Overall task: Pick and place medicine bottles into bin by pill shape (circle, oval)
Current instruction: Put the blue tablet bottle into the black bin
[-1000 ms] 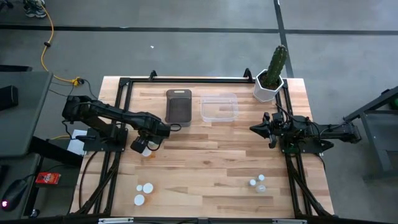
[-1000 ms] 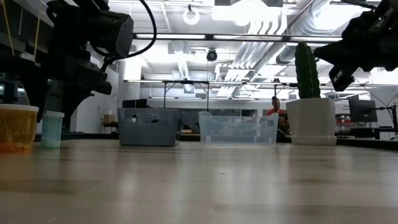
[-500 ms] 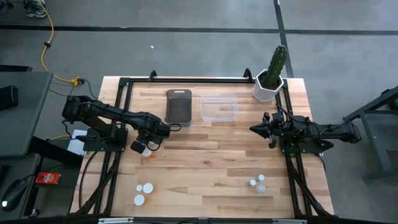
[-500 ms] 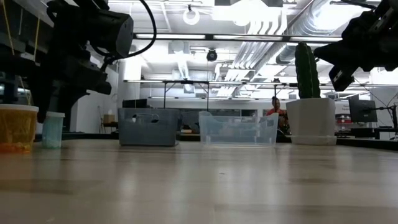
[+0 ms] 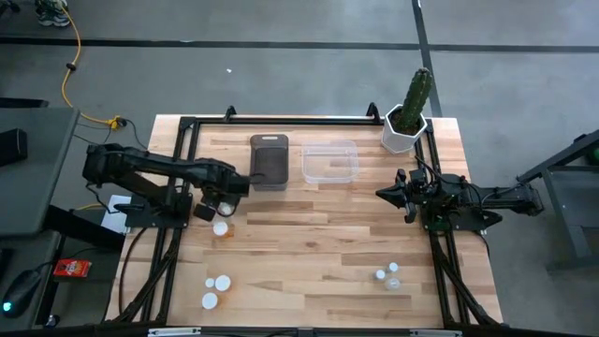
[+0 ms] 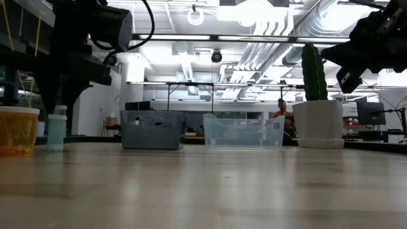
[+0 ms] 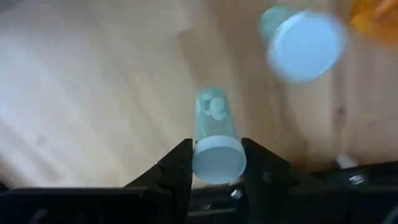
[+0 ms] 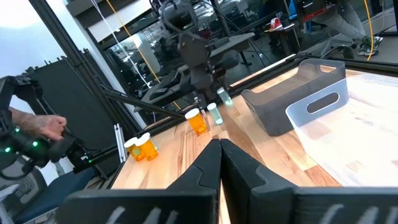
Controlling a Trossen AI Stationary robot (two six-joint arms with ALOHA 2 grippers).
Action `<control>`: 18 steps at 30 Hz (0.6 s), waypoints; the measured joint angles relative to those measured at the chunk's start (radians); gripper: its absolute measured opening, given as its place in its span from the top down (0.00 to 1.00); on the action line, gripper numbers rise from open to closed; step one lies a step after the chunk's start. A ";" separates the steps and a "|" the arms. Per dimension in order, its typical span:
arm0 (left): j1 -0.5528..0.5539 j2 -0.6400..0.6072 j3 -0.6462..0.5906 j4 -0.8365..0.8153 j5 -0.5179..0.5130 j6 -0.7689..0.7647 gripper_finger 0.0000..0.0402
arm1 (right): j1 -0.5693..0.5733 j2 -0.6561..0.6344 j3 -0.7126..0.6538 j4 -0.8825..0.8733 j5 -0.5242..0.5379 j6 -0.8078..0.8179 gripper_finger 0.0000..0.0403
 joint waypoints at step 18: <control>0.101 -0.265 0.317 0.217 0.141 -0.188 0.72 | 0.000 0.000 0.000 0.000 0.000 0.000 1.00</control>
